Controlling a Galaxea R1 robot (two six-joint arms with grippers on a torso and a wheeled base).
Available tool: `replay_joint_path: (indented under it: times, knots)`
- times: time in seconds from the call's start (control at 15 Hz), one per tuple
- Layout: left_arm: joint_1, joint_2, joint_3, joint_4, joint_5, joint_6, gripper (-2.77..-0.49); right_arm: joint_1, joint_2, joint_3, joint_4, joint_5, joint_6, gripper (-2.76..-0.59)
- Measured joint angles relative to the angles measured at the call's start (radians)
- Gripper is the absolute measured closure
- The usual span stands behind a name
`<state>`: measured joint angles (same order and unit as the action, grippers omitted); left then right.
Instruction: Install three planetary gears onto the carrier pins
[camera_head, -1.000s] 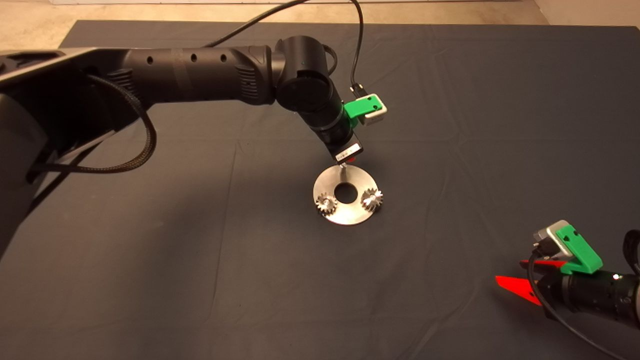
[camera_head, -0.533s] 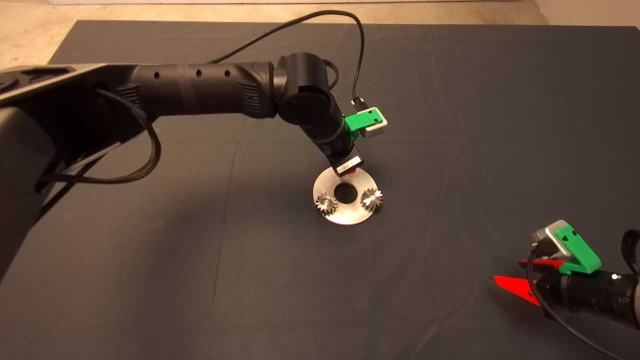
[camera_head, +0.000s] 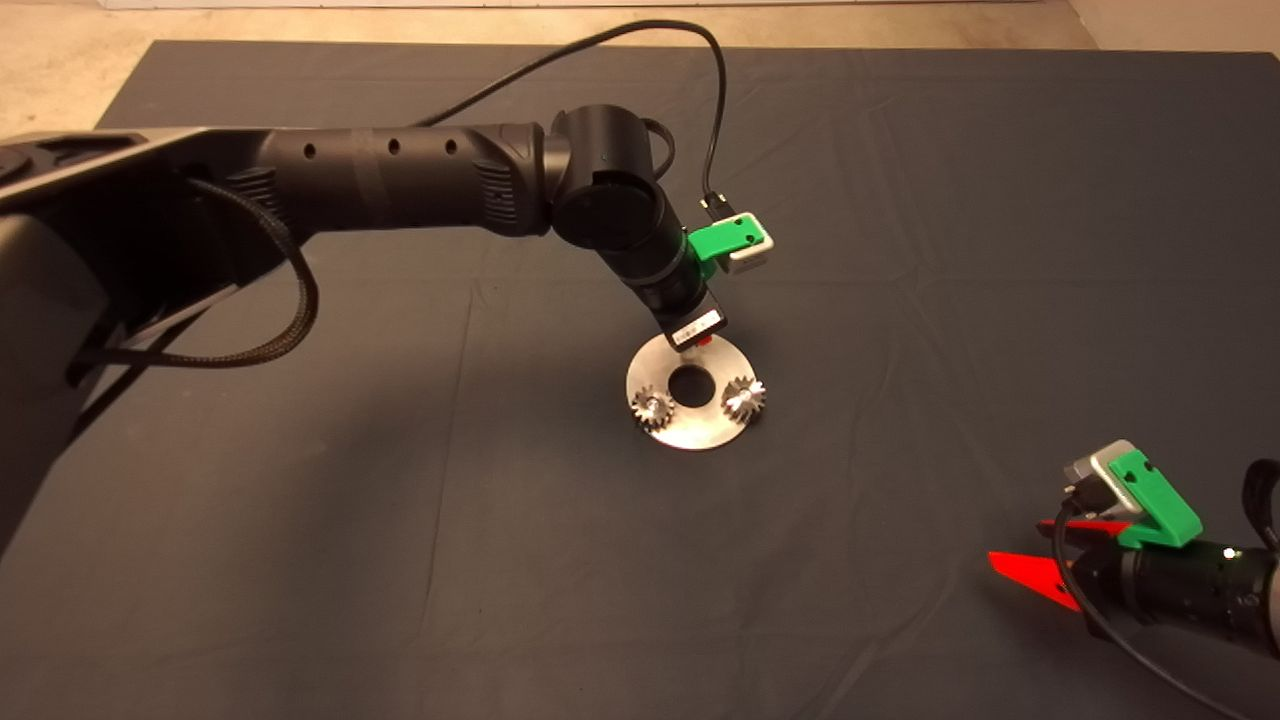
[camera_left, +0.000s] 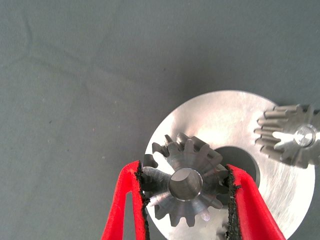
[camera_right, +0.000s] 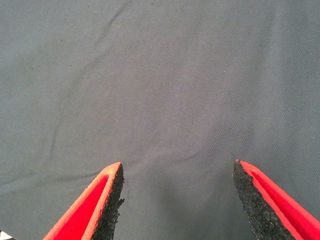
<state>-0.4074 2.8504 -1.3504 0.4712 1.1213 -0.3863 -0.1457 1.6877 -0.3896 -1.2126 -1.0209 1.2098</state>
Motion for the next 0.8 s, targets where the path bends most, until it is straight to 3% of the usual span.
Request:
replay_joint_path:
  times: [0.2,0.53,0.8]
  knots:
    - [0.003,-0.013,-0.002,0.001,-0.015,0.002,-0.60,0.000,0.000,0.000,0.000,0.000,0.000,-1.62]
    - [0.022,-0.016,-0.007,0.004,-0.021,0.003,-0.60,0.000,0.000,0.000,0.000,0.000,0.000,-1.62]
    - [0.025,-0.016,-0.022,0.007,-0.043,0.010,-0.60,0.000,0.000,0.000,0.000,0.000,0.000,-1.62]
